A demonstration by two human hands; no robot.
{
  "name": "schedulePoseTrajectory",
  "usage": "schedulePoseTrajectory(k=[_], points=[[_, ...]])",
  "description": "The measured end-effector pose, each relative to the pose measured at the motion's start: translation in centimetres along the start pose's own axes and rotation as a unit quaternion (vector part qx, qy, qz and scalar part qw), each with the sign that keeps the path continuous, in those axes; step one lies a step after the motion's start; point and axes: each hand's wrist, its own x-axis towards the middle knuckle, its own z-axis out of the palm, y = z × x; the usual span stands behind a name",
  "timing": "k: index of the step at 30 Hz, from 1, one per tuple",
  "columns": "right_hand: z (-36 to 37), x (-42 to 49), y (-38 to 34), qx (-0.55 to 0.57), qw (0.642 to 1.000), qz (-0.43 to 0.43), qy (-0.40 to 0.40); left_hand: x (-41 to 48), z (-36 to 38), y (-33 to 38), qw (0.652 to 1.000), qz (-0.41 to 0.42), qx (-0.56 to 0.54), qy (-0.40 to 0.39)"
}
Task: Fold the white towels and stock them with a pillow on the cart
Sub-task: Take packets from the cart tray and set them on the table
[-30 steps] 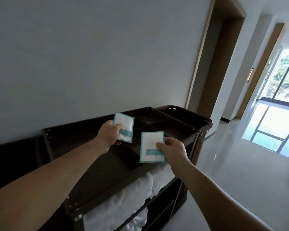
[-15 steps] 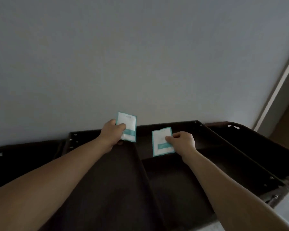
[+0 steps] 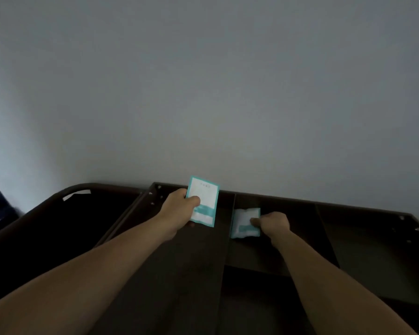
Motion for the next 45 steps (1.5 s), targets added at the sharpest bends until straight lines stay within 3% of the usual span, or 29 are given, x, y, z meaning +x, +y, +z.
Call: schedulePoseTrajectory(k=[4,8,11,15,17,19,22,26,29,32,35,41,45], points=[[0.1,0.4,-0.5,-0.108,0.993,-0.040,-0.004,0.5,0.3,-0.3,1.000,-0.005,-0.008,0.020],[0.1,-1.0,-1.1,-0.282,0.958,-0.046,0.021,0.5,1.0,0.0,1.000,-0.003,-0.008,0.012],[-0.1,-1.8,-1.4,-0.314,0.947,-0.053,0.035,0.5,1.6,0.8,1.000,0.009,-0.010,0.004],[-1.4,-3.3,-3.6,-0.196,0.969,-0.135,0.064,0.8,2.4,1.9,0.999,0.026,-0.022,-0.020],[-2.2,-4.6,-5.2,-0.022,0.990,-0.142,0.000,0.9,3.3,2.3,0.998,0.033,-0.034,-0.035],[-3.0,-5.9,-6.2,0.108,0.982,-0.113,-0.102,0.7,4.4,2.8,0.996,0.040,-0.057,-0.053],[-3.7,-6.9,-5.8,0.149,0.968,-0.127,-0.156,0.1,6.4,3.3,0.989,0.026,-0.098,-0.110],[-4.4,-5.7,-4.4,0.176,0.975,-0.095,-0.092,-0.2,7.7,3.3,0.986,0.006,-0.084,-0.146],[-4.9,-4.0,-2.5,0.126,0.990,-0.062,-0.022,0.3,6.7,3.1,0.993,0.018,-0.026,-0.115],[-4.0,-2.2,-0.5,0.090,0.995,-0.033,-0.008,0.9,4.7,2.5,0.997,0.013,-0.011,-0.072],[-2.7,-1.0,0.5,-0.020,0.999,-0.028,-0.007,1.0,2.9,1.7,0.999,0.008,0.008,-0.052],[-2.3,-1.0,-0.1,-0.258,0.965,-0.037,0.034,-0.1,0.4,-0.6,0.995,0.003,0.088,-0.044],[-2.1,-1.3,-0.1,-0.315,0.945,-0.081,0.038,-1.2,-0.5,-1.4,0.994,-0.002,0.109,-0.029]])
